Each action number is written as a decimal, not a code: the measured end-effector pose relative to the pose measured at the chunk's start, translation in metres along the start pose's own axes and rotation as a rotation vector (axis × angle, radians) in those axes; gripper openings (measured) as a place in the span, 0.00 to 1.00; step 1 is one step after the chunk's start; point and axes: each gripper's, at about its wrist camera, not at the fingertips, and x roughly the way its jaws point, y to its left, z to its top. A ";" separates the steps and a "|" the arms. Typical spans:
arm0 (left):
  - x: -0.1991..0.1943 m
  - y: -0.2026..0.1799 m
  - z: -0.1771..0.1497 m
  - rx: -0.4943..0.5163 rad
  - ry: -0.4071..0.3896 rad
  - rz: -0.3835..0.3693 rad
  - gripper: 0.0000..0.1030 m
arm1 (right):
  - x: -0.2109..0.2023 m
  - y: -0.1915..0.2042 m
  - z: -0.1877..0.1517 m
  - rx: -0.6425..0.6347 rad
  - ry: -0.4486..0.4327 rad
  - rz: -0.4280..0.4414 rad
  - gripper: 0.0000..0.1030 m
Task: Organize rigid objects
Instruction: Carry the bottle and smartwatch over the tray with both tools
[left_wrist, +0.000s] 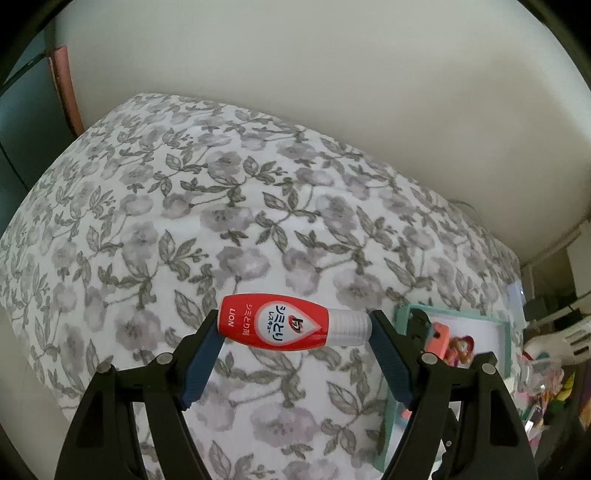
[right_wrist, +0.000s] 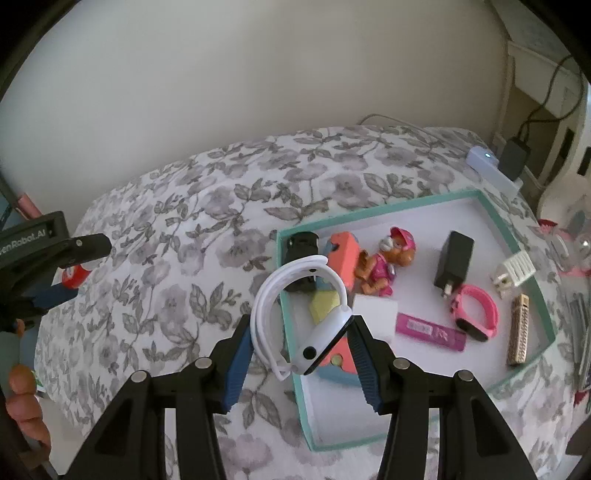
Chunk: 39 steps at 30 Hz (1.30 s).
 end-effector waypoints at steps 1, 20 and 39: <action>-0.002 -0.002 -0.004 0.007 -0.004 0.001 0.77 | -0.002 -0.001 -0.003 0.001 0.000 -0.001 0.52; -0.009 -0.057 -0.054 0.125 0.022 -0.033 0.77 | -0.006 -0.029 -0.021 -0.007 0.057 -0.019 0.52; 0.015 -0.138 -0.105 0.333 0.108 -0.054 0.77 | -0.010 -0.141 -0.006 0.207 0.055 -0.118 0.53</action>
